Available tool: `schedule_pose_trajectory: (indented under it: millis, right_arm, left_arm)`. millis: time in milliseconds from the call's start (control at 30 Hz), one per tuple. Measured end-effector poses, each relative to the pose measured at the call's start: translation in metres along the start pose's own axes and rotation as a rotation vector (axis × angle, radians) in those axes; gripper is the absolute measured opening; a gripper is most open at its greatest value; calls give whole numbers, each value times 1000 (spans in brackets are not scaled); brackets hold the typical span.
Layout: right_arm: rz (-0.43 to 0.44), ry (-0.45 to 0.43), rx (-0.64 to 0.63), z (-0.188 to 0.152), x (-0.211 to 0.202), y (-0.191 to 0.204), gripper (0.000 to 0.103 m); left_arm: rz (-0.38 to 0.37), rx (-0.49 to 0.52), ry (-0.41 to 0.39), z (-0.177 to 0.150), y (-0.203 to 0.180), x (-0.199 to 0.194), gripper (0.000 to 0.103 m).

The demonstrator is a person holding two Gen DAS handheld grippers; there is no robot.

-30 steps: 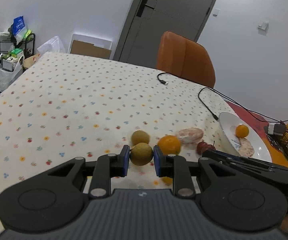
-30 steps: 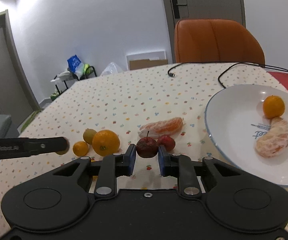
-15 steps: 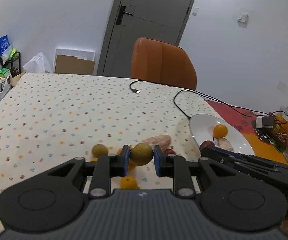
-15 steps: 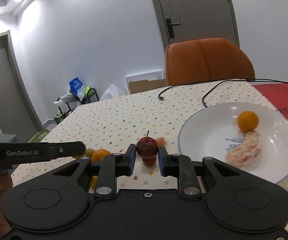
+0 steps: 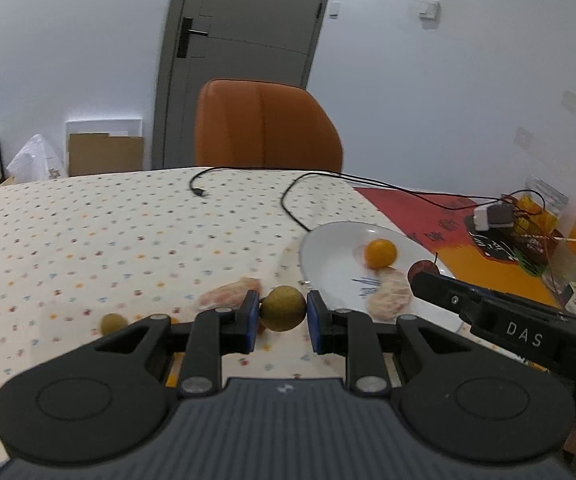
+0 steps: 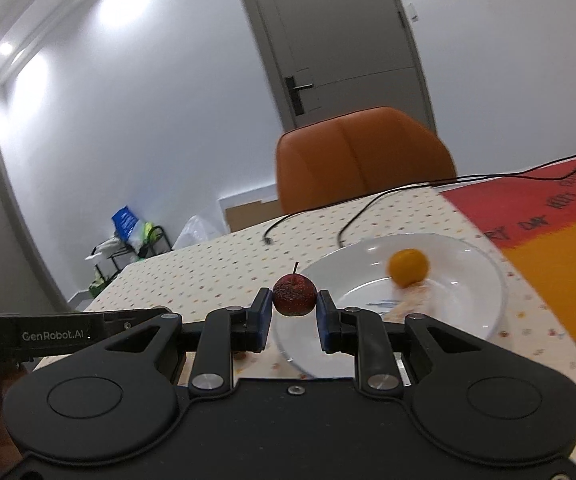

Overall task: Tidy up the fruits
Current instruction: 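Carry both fruits into the white plate and open both tools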

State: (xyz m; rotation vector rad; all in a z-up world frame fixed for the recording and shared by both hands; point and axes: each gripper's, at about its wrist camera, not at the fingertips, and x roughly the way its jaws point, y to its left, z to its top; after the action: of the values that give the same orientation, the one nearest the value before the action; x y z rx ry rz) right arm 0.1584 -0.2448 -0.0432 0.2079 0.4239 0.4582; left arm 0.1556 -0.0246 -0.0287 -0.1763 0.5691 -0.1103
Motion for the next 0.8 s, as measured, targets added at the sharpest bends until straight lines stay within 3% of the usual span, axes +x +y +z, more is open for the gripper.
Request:
schedule_pose_trajectory:
  millis: [167, 400, 800]
  right_arm:
    - [-7, -45, 4, 9, -8, -15, 22]
    - [-63, -32, -20, 5, -8, -37, 22]
    - [-68, 16, -13, -12, 5, -61, 22]
  left_arm:
    - [-52, 17, -37, 5, -15, 10, 24]
    - [-46, -2, -44, 9, -24, 24, 24]
    - [-70, -48, 27, -3, -33, 58, 24]
